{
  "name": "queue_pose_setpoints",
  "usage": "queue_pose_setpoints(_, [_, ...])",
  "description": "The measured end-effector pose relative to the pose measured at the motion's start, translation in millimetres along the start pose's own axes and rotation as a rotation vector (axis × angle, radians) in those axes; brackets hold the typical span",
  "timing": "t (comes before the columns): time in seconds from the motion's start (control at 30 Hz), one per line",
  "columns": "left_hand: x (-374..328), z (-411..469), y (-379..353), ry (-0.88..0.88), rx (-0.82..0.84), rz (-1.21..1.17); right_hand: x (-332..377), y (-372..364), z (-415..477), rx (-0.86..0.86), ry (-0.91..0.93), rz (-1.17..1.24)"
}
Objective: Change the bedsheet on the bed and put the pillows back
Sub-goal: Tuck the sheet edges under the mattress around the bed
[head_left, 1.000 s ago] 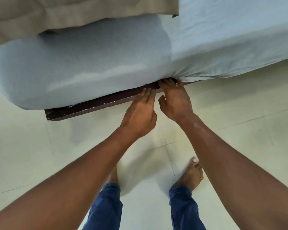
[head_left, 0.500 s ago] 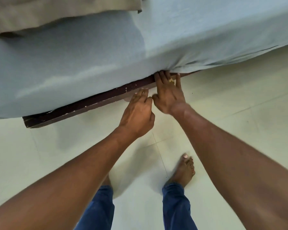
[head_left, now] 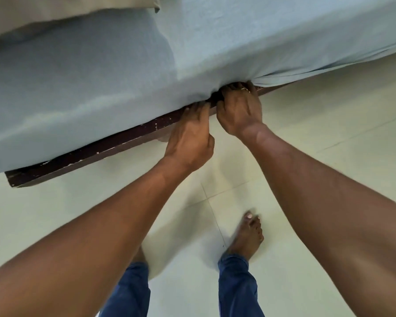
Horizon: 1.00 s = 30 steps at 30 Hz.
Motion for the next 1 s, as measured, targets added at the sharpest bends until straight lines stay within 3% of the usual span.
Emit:
queue_pose_setpoints(0.13, [-10,0,0,-0.008,0.141,0.0,-2,-8,-20,0.02,0.04,0.094])
queue_pose_setpoints(0.3, [-14,59,-21,0.061,0.202,0.139,-10,9,-53,-0.237,0.109,0.211])
queue_pose_setpoints(0.4, [-21,52,-28,0.076,0.219,0.239,-29,2,-68,-0.134,0.083,0.14])
queue_pose_setpoints(0.53, [-38,39,-13,0.129,0.119,0.18,-54,2,-6,-0.057,-0.006,-0.009])
queue_pose_setpoints(0.7, [-68,-25,-14,-0.03,0.138,0.069,-61,3,2,-0.017,0.025,0.043])
queue_pose_setpoints(0.87, [-74,56,-32,0.059,0.184,0.137,-76,13,-62,-0.225,0.102,0.226])
queue_pose_setpoints(1.0, [-95,105,-50,0.141,0.244,0.243,-102,8,-101,-0.214,0.103,0.245])
Point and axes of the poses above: each hand's wrist, its own z-axis towards the middle knuckle, its own y-axis out of the back of the hand, x = y × z, the point moved 3 cm from there along z, towards the middle knuckle, and after that the axes turned 7 degrees about y, right-handed, at the moved point
